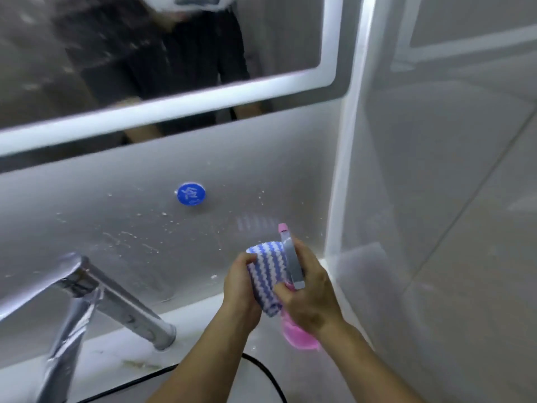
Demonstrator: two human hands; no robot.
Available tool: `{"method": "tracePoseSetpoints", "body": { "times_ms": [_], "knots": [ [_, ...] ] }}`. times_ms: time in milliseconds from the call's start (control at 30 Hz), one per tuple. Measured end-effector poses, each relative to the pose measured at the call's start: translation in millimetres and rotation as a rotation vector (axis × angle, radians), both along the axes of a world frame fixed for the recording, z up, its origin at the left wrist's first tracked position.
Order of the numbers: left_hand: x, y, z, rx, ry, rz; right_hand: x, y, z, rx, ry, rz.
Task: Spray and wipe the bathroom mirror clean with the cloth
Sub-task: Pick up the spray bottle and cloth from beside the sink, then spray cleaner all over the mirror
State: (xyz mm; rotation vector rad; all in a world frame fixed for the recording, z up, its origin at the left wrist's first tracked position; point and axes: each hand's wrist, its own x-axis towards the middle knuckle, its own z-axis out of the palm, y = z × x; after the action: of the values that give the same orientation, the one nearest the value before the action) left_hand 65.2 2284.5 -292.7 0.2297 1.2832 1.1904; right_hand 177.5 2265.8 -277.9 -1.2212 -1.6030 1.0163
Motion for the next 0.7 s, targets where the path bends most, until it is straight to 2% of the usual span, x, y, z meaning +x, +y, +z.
{"method": "tracePoseSetpoints", "body": {
  "times_ms": [167,233,367,500,633,700],
  "knots": [
    [-39,-49,70,0.159,-0.242,-0.009,-45,-33,61,0.085,0.157,0.067],
    [-64,-78,100,0.220,-0.276,-0.001,-67,-53,89,0.092,0.189,0.124],
    [-127,-145,153,0.353,-0.267,0.156,-126,-109,148,0.109,0.245,0.292],
    [-201,-238,202,0.473,-0.410,0.274,-199,-179,192,0.126,0.231,0.376],
    [-272,-340,222,0.644,-0.504,0.366,-277,-267,221,0.071,0.352,0.425],
    [-309,-383,219,0.633,-0.502,0.443,-312,-306,227,-0.002,0.463,0.431]
  ]
}}
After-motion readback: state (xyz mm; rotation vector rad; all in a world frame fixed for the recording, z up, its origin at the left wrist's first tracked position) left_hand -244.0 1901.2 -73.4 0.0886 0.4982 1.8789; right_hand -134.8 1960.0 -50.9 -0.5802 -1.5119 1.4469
